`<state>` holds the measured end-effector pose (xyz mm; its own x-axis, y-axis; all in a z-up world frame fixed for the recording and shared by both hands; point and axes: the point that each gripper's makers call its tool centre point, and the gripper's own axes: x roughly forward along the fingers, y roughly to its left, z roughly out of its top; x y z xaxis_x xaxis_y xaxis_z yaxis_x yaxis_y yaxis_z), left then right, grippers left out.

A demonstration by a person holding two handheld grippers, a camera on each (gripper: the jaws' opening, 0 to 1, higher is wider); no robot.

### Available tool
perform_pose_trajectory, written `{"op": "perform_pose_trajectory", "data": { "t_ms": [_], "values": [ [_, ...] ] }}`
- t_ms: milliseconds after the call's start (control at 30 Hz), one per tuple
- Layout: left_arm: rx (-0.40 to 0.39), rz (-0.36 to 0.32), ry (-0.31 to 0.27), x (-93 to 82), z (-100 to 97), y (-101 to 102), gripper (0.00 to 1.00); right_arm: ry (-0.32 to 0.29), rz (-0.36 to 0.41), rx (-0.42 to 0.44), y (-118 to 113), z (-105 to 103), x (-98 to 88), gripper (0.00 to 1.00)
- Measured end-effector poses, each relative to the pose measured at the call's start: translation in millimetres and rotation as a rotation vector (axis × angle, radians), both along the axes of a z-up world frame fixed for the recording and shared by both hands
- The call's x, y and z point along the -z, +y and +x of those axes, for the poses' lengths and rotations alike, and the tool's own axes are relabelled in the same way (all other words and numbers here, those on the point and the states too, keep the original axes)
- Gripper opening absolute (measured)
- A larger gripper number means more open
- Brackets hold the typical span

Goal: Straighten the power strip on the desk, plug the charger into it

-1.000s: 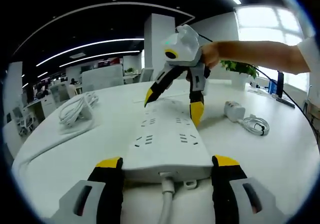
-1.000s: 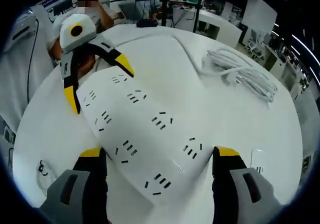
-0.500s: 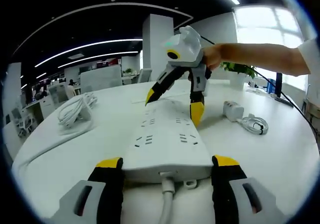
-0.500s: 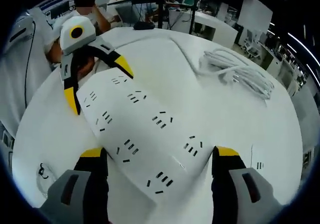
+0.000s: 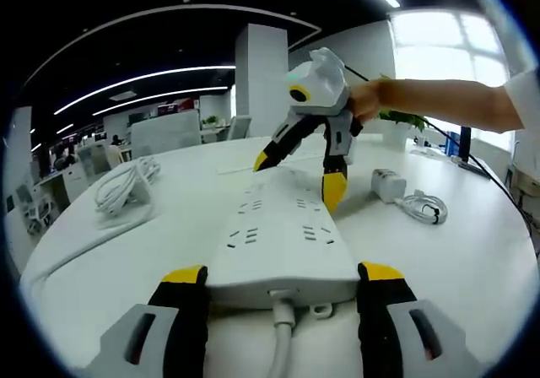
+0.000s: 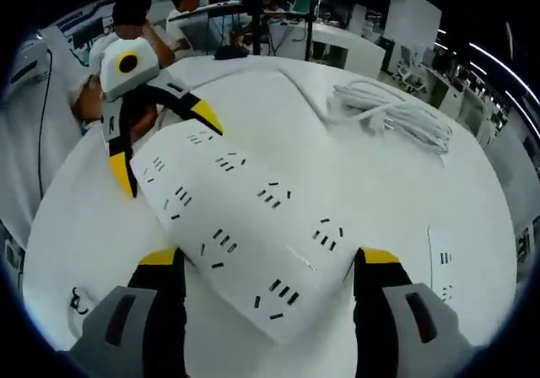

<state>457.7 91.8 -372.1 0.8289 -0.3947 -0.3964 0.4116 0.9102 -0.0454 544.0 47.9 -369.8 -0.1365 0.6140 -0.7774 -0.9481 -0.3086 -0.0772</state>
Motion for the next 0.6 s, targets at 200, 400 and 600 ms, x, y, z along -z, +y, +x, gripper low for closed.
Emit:
{"op": "perform_pose_trajectory", "data": {
  "t_ms": [200, 400, 600],
  "values": [
    [-0.001, -0.001, -0.001, -0.5, -0.5, 0, 0.72, -0.012, 0.01, -0.081, 10, 0, -0.8, 0.86],
    [-0.001, -0.001, -0.001, -0.9, -1.3, 1, 0.72, 0.009, 0.044, -0.09, 11, 2, -1.2, 0.86],
    [0.019, -0.001, -0.002, -0.6, -2.6, 1, 0.72, 0.013, 0.051, -0.07, 7, 10, -0.2, 0.86]
  ]
}}
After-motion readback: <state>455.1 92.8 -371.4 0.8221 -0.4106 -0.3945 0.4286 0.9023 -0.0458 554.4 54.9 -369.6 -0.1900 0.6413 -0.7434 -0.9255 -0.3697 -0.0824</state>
